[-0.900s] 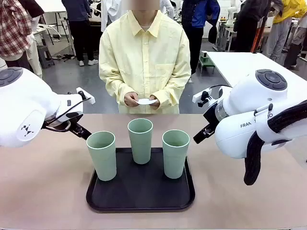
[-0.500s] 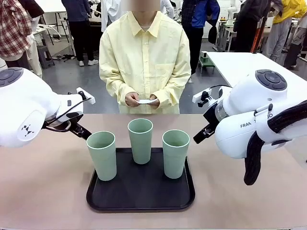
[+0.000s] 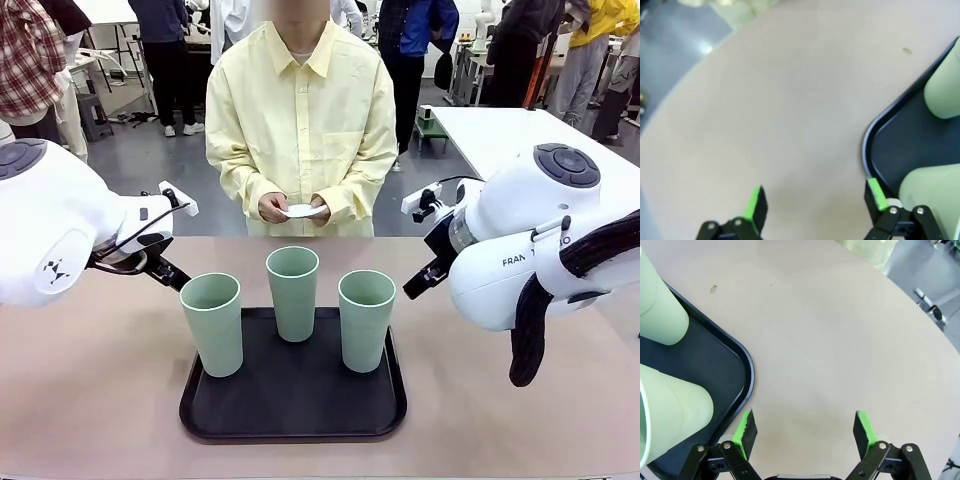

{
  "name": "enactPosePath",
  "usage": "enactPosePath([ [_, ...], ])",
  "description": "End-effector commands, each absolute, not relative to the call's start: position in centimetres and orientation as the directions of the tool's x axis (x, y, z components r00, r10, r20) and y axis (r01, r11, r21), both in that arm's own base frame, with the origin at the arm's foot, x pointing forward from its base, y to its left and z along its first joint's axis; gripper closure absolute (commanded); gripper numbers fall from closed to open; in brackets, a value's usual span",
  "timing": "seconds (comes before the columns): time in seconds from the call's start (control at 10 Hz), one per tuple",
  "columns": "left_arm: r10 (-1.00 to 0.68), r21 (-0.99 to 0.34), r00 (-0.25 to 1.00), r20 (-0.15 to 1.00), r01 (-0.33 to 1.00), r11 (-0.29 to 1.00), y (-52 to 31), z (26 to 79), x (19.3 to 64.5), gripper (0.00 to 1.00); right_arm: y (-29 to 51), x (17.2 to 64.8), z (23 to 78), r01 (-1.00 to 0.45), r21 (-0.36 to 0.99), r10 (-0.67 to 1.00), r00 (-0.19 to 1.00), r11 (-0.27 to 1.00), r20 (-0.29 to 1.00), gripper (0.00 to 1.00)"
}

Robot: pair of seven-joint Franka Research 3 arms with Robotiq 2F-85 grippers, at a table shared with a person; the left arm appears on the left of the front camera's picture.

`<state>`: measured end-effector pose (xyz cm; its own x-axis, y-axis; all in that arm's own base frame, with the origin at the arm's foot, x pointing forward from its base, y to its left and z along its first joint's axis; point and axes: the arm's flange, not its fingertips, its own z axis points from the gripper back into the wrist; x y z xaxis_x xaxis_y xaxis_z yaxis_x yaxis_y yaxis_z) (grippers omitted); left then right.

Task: Place coasters on the table and set cups on them.
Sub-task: Pick up one Reusable plastic cup and place it on a coaster set by the human.

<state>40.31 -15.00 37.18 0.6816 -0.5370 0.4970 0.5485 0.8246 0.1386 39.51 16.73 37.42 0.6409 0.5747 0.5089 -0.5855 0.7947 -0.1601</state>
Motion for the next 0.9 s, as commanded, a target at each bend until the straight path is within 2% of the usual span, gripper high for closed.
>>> enactPosePath([
  [0.0, -0.537, 0.139, 0.682, 0.497, 0.548, 0.825, -14.99, 37.17, 40.31, 0.00, 16.72, 39.52, 37.42, -0.585, -0.160, 0.574, 0.641, 0.795, 0.509, 0.00],
  [0.8, -0.537, 0.139, 0.682, 0.497, 0.548, 0.825, -14.99, 37.17, 40.31, 0.00, 16.73, 39.51, 37.42, -0.585, -0.160, 0.575, 0.641, 0.795, 0.509, 0.00],
])
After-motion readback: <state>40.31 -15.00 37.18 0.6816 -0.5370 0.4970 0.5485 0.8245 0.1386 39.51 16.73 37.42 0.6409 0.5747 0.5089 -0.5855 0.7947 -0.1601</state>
